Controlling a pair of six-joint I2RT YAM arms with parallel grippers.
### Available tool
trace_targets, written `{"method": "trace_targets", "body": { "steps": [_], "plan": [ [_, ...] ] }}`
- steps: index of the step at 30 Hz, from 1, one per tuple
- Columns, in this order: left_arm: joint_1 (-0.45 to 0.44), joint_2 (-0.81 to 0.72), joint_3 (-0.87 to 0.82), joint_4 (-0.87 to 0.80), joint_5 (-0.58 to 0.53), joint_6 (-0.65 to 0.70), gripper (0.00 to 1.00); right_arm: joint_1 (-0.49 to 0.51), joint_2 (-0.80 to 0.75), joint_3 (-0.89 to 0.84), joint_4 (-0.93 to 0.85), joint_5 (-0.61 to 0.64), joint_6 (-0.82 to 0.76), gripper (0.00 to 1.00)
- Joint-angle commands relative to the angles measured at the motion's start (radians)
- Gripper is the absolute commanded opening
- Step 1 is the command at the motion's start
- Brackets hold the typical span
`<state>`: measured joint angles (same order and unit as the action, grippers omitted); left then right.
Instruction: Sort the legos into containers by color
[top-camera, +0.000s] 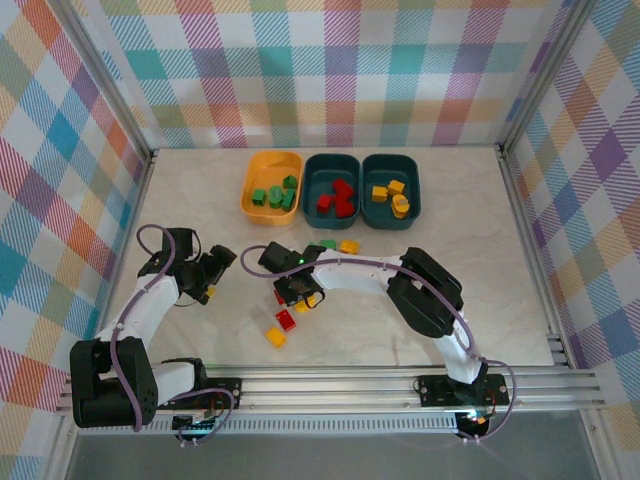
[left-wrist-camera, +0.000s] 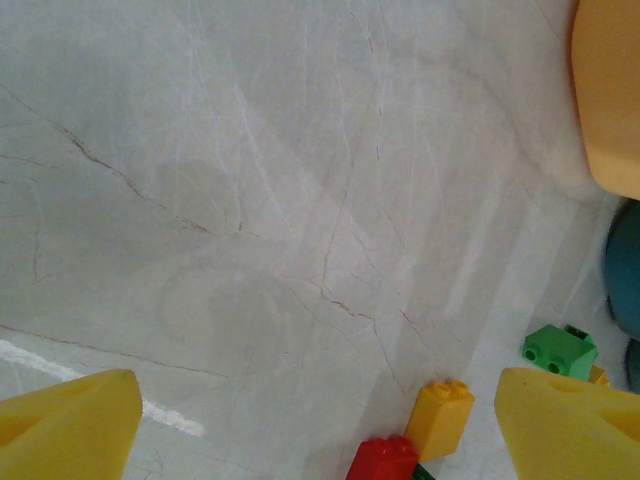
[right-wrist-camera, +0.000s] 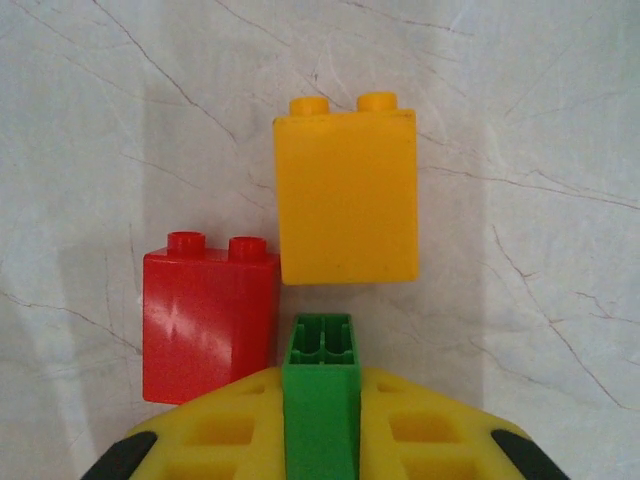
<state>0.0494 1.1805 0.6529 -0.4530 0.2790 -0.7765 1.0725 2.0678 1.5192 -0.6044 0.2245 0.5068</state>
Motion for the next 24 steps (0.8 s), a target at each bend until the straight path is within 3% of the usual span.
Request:
{"method": "trace_targets", "body": {
  "steps": [1,9,15,19,24],
  "plan": [
    [0.007,-0.013,0.001,-0.015,0.016,0.010,0.91,-0.005,-0.070,-0.007,-0.019,0.017,-0.026,0.17],
    [0.007,-0.019,-0.001,-0.017,0.023,0.007,0.91,-0.023,-0.115,0.007,-0.025,0.039,-0.052,0.14],
    [-0.035,-0.017,-0.034,0.023,0.065,-0.012,0.91,-0.151,-0.092,0.134,0.026,0.010,-0.101,0.14],
    [-0.136,0.000,-0.056,0.034,0.083,-0.010,0.90,-0.250,0.054,0.334,0.026,-0.081,-0.144,0.14],
    [-0.198,-0.075,-0.108,0.001,0.077,0.010,0.89,-0.339,0.266,0.683,-0.132,-0.093,-0.229,0.14]
  ]
}}
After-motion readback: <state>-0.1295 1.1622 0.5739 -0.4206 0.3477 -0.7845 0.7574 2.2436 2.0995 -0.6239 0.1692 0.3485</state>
